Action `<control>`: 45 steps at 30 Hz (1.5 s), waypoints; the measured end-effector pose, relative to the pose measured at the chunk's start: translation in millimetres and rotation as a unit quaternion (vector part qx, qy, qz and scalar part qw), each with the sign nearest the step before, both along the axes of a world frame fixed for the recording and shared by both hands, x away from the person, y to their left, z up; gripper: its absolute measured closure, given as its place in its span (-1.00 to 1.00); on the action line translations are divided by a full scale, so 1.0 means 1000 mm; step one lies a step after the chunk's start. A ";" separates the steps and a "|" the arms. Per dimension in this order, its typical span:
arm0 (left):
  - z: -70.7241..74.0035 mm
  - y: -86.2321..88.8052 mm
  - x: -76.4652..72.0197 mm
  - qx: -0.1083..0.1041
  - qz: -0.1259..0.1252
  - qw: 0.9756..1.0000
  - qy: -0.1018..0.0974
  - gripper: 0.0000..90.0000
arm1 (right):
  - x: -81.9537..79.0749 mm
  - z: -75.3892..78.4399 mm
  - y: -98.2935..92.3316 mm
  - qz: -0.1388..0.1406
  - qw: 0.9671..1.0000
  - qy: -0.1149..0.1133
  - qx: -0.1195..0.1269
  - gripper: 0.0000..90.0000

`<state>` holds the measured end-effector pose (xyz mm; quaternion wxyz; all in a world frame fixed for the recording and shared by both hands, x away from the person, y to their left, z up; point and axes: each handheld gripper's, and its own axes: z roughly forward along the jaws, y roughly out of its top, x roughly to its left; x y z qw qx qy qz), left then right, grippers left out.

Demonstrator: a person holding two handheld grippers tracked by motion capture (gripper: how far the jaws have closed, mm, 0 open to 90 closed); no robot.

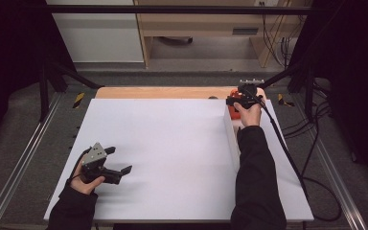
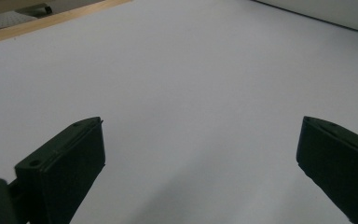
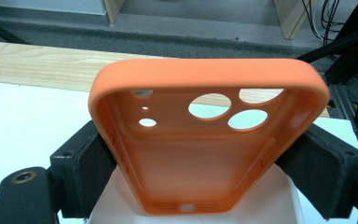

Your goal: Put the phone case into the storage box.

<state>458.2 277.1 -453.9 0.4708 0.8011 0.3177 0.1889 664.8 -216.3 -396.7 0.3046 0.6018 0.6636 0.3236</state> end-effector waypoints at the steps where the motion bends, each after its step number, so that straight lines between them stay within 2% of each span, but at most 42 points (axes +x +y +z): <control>1: 0.000 0.000 0.000 0.000 0.000 1.000 0.000 -0.99 | 0.000 0.000 0.000 0.001 1.000 0.000 -0.001 -0.67; 4: 0.000 0.000 0.000 0.000 0.000 1.000 0.000 -0.99 | 0.000 0.000 0.000 0.000 1.000 -0.001 0.004 -0.68; 14: 0.000 0.000 0.000 0.000 -0.002 1.000 0.001 -0.99 | -0.002 0.007 -0.003 0.011 1.000 -0.010 0.018 -0.93; 24: -0.001 -0.002 0.000 0.001 -0.003 1.000 0.003 -0.99 | -0.009 0.014 -0.004 0.028 0.999 -0.016 0.009 -0.95; 32: -0.001 -0.003 0.000 0.000 -0.001 1.000 0.005 -1.00 | -0.026 0.027 -0.002 0.050 0.998 -0.038 0.016 -0.96; 36: 0.000 -0.004 -0.001 0.000 -0.005 1.000 0.005 -1.00 | -0.038 0.033 0.001 0.072 0.996 -0.047 0.015 -0.96; 39: 0.001 -0.005 -0.002 -0.001 -0.008 1.000 0.004 -1.00 | -0.048 0.038 0.004 0.090 0.994 -0.058 0.023 -0.96; 45: 0.001 -0.007 -0.002 -0.001 -0.012 1.000 0.003 -1.00 | -0.071 0.046 0.009 0.136 0.987 -0.081 0.041 -0.98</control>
